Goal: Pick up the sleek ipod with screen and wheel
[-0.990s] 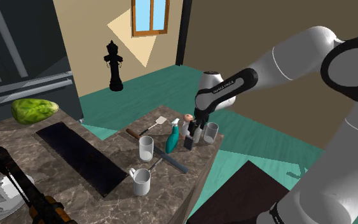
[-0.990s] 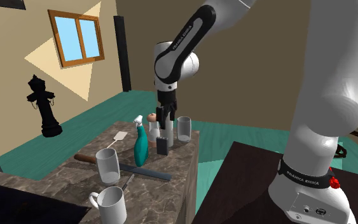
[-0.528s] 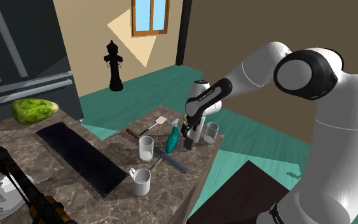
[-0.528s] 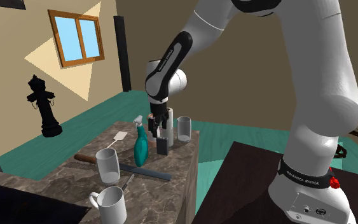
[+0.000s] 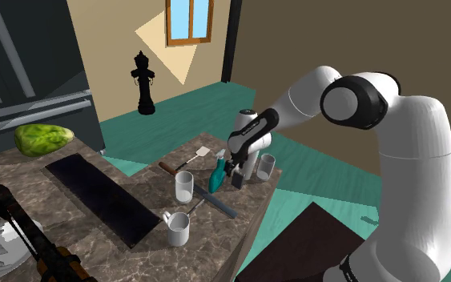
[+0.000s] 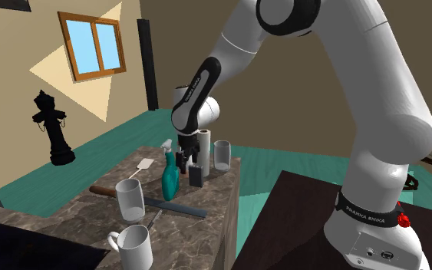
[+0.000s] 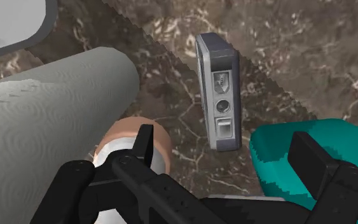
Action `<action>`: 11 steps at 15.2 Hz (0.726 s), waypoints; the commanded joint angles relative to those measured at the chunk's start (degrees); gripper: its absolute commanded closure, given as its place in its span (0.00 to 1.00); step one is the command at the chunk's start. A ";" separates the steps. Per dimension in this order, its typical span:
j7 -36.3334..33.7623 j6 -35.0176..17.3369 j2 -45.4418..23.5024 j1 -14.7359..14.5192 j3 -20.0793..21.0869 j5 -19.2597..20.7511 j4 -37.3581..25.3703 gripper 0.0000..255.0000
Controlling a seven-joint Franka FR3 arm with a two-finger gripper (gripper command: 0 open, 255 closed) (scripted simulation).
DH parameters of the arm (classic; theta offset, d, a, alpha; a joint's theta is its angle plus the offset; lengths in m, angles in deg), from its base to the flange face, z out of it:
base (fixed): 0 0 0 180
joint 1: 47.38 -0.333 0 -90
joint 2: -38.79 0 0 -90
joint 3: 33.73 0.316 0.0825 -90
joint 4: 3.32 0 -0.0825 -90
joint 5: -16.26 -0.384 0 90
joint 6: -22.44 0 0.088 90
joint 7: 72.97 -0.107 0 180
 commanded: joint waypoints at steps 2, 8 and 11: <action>0.15 -1.79 -2.47 0.17 0.13 -0.14 -0.71 0.00; 0.19 -1.86 -2.44 0.21 0.13 -0.14 -0.61 1.00; 0.20 -1.86 -2.42 0.21 0.12 -0.14 -0.60 1.00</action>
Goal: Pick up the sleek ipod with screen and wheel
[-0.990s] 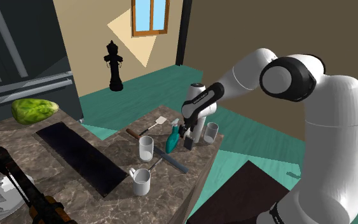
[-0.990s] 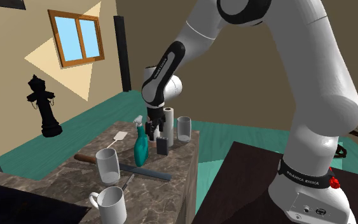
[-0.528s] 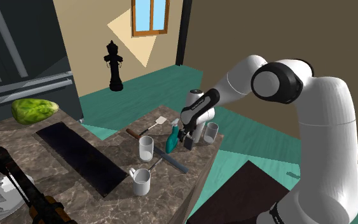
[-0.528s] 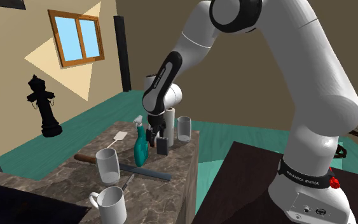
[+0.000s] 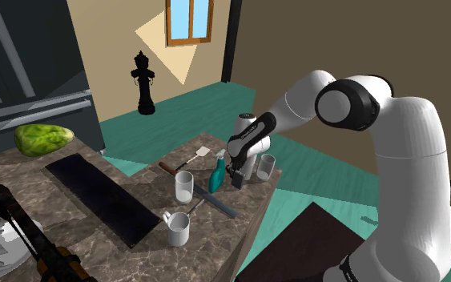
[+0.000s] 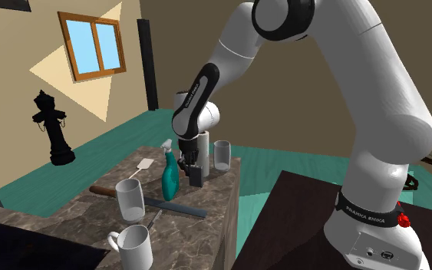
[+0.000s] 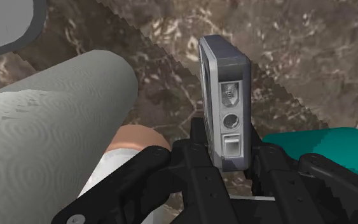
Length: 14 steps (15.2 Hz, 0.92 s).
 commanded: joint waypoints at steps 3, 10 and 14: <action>-0.05 0.08 -0.05 -0.04 0.00 0.01 -0.10 1.00; -0.21 3.75 4.66 -0.25 -0.27 0.28 0.94 1.00; -0.31 5.99 7.22 -0.36 -0.41 0.46 1.26 1.00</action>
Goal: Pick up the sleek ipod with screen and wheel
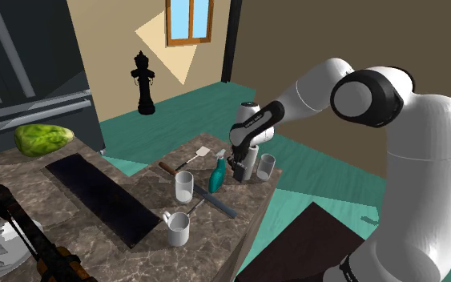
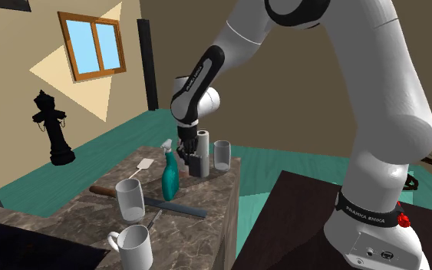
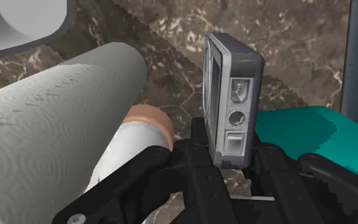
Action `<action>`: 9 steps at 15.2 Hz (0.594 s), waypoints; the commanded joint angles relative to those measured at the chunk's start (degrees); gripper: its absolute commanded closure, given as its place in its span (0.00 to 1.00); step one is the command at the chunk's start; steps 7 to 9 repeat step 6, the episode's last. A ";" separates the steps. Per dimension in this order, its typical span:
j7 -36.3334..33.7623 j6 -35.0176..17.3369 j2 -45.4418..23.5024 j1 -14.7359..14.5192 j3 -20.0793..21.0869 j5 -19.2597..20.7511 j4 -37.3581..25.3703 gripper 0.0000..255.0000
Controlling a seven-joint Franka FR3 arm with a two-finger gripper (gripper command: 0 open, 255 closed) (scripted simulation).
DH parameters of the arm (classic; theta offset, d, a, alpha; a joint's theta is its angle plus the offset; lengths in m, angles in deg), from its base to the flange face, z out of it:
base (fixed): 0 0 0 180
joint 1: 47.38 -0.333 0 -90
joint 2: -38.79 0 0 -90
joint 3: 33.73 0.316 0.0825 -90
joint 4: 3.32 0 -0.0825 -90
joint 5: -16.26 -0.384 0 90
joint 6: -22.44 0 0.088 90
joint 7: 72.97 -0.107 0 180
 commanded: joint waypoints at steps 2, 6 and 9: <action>-0.09 1.79 1.78 -0.09 -0.10 0.14 -0.01 1.00; -0.14 3.05 3.08 -0.14 -0.16 0.23 0.03 1.00; -0.14 3.05 3.08 -0.14 -0.16 0.23 0.03 1.00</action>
